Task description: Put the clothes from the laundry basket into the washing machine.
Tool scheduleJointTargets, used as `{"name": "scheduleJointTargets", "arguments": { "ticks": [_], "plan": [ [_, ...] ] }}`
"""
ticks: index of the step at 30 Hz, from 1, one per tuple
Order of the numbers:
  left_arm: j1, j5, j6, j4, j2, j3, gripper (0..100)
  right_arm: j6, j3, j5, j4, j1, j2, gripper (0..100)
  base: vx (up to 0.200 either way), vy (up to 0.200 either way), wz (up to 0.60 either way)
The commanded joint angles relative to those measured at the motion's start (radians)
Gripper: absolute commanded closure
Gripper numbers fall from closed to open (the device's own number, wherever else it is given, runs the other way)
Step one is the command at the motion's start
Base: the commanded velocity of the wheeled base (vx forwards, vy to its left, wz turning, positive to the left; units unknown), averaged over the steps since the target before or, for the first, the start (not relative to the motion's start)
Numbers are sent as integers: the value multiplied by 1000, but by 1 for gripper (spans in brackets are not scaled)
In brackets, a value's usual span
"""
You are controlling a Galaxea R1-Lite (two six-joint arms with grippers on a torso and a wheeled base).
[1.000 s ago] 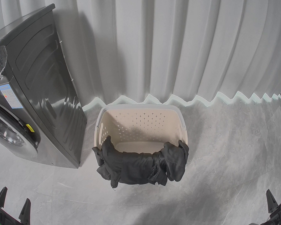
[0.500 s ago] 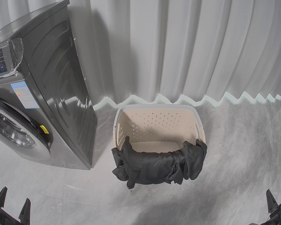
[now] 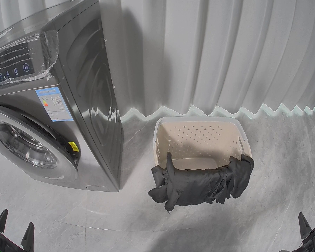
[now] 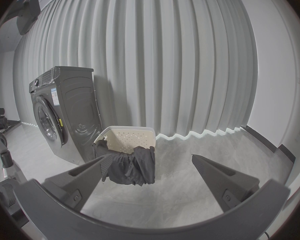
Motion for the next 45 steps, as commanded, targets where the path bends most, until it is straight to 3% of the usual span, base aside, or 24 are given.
{"name": "scheduleJointTargets", "arguments": {
  "ticks": [1, 37, 45],
  "plan": [
    [0, 0, 0, 0, -18, 16, 0, 0, 12, 0, 0, 1, -16, 0, 0, 200, 0],
    [0, 0, 0, 0, -18, 16, 0, 0, 12, 0, 0, 1, -16, 0, 0, 200, 0],
    [0, 0, 0, 0, -18, 16, 0, 0, 12, 0, 0, 1, -16, 0, 0, 0, 0]
  ]
}}
